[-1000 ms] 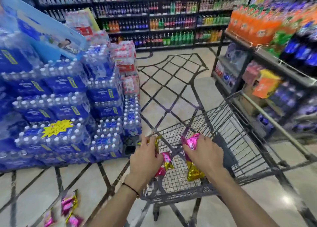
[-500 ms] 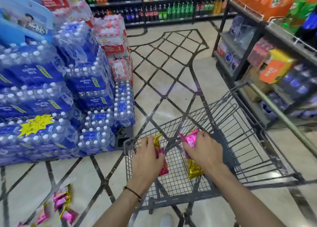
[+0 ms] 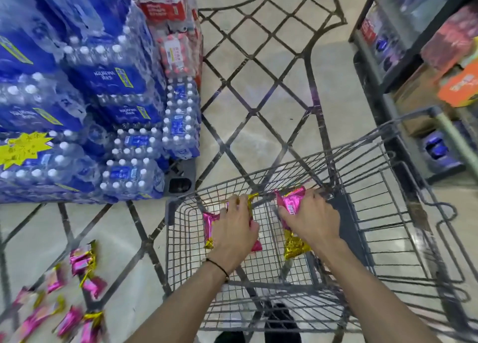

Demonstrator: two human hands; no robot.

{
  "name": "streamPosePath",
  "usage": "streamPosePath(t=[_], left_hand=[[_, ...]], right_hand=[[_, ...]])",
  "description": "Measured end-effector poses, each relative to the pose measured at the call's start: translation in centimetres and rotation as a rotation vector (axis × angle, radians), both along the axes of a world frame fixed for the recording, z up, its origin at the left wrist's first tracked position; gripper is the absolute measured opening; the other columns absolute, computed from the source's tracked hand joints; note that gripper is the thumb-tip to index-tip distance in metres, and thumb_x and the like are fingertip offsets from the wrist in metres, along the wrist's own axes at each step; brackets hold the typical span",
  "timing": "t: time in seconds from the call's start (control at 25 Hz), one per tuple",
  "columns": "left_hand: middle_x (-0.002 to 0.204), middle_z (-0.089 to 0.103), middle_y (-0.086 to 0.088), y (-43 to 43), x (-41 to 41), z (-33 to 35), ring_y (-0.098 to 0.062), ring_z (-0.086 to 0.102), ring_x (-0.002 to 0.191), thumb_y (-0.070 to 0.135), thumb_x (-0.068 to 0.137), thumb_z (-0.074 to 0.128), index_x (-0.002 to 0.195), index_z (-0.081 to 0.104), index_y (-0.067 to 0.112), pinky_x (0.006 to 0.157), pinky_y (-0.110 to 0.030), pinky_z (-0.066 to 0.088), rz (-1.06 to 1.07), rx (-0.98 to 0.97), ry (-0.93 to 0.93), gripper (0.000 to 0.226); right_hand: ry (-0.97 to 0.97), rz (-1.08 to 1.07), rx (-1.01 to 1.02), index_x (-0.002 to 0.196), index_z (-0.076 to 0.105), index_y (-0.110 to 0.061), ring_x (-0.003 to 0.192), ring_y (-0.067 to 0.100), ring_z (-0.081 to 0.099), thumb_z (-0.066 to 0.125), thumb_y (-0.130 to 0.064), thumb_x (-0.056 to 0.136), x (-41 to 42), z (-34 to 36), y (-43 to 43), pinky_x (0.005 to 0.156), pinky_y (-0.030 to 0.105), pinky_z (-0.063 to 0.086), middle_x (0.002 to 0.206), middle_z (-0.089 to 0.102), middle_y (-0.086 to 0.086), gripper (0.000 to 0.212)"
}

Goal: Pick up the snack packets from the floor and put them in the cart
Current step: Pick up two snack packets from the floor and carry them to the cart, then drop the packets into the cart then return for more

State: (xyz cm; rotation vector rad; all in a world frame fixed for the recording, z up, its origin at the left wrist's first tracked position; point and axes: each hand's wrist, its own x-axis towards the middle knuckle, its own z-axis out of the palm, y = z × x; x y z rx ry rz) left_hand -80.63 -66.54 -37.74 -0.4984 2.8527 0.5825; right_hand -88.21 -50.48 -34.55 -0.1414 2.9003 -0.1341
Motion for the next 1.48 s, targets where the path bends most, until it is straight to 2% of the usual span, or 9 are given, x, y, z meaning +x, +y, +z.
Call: streamPosePath(t=[0.16, 0.36, 0.48, 0.64, 0.8, 0.92, 1.16, 1.36, 1.48], left_hand=[[0.139, 0.041, -0.003, 0.7, -3.3, -7.3, -0.029, 0.059, 0.104, 0.033, 0.087, 0.057, 0.136, 0.03, 0.027, 0.076, -0.054, 0.057, 0.061, 0.027, -0.064, 0.057], [0.141, 0.039, -0.001, 2.4, -5.0, -17.3, -0.03, 0.056, 0.113, 0.028, 0.092, 0.057, 0.138, 0.032, 0.023, 0.079, -0.042, 0.054, 0.082, -0.027, -0.106, 0.053], [0.144, 0.035, -0.003, 2.7, -5.7, -23.9, -0.035, 0.055, 0.113, 0.027, 0.092, 0.057, 0.142, 0.027, 0.02, 0.075, -0.048, 0.059, 0.099, 0.038, -0.131, 0.058], [0.146, 0.034, -0.008, 2.9, -6.3, -28.9, -0.039, 0.053, 0.116, 0.026, 0.093, 0.057, 0.147, 0.024, 0.015, 0.069, -0.05, 0.059, 0.026, -0.045, -0.184, 0.064], [0.152, 0.03, -0.007, 3.8, -6.3, -32.4, -0.038, 0.051, 0.121, 0.026, 0.093, 0.058, 0.149, 0.024, 0.015, 0.063, -0.046, 0.055, 0.017, -0.123, -0.222, 0.067], [0.152, 0.031, -0.009, 4.0, -6.1, -34.1, -0.04, 0.049, 0.122, 0.026, 0.091, 0.06, 0.147, 0.025, 0.014, 0.058, -0.043, 0.057, 0.009, -0.171, -0.207, 0.067], [0.157, 0.024, -0.009, 4.9, -6.7, -35.2, -0.042, 0.046, 0.126, 0.035, 0.093, 0.059, 0.148, 0.024, 0.014, 0.062, -0.045, 0.059, 0.022, -0.183, -0.253, 0.068], [0.159, 0.023, -0.008, 4.3, -6.7, -34.0, -0.041, 0.049, 0.123, 0.038, 0.098, 0.052, 0.146, 0.028, 0.015, 0.064, -0.043, 0.059, 0.023, -0.149, -0.244, 0.058], [0.158, 0.026, -0.007, 3.9, -6.3, -32.0, -0.036, 0.051, 0.122, 0.033, 0.099, 0.05, 0.142, 0.034, 0.015, 0.061, -0.039, 0.056, 0.029, -0.147, -0.234, 0.049]], right_hand=[[-0.089, 0.0, -0.025, 0.13, 0.045, -0.001, 0.104, 0.033, 0.064, 0.053, -0.072, 0.085, -3.9, -7.3, 1.3, 0.075, 0.039, 0.051, 0.12, 0.063, 0.015, 0.085], [-0.194, 0.003, -0.068, 0.133, 0.037, 0.003, 0.103, 0.036, 0.062, 0.058, -0.066, 0.084, -6.0, -18.7, 2.1, 0.074, 0.04, 0.05, 0.126, 0.056, 0.019, 0.088], [-0.281, 0.01, -0.08, 0.141, 0.029, 0.003, 0.11, 0.037, 0.06, 0.058, -0.066, 0.085, -6.2, -25.2, 1.8, 0.083, 0.044, 0.054, 0.134, 0.05, 0.021, 0.094], [-0.32, -0.009, -0.07, 0.137, 0.028, 0.0, 0.107, 0.037, 0.062, 0.058, -0.067, 0.084, -6.5, -31.4, 1.3, 0.081, 0.046, 0.055, 0.133, 0.051, 0.019, 0.091], [-0.327, -0.013, -0.07, 0.13, 0.035, -0.004, 0.103, 0.037, 0.062, 0.061, -0.065, 0.083, -7.1, -36.0, 0.6, 0.081, 0.047, 0.055, 0.123, 0.054, 0.017, 0.081], [-0.311, -0.008, -0.097, 0.133, 0.036, -0.001, 0.106, 0.038, 0.061, 0.061, -0.064, 0.084, -7.5, -37.9, 0.1, 0.082, 0.046, 0.054, 0.125, 0.053, 0.017, 0.084], [-0.328, -0.018, -0.119, 0.137, 0.033, -0.001, 0.112, 0.038, 0.058, 0.06, -0.065, 0.086, -7.8, -39.3, 0.2, 0.084, 0.045, 0.05, 0.13, 0.05, 0.017, 0.086], [-0.335, -0.01, -0.108, 0.13, 0.038, -0.001, 0.114, 0.039, 0.055, 0.055, -0.07, 0.085, -7.9, -37.8, 0.7, 0.085, 0.048, 0.051, 0.127, 0.051, 0.019, 0.084], [-0.284, 0.059, -0.092, 0.127, 0.04, -0.005, 0.111, 0.038, 0.055, 0.048, -0.066, 0.091, -7.8, -35.1, 1.2, 0.08, 0.047, 0.051, 0.124, 0.054, 0.018, 0.071]])
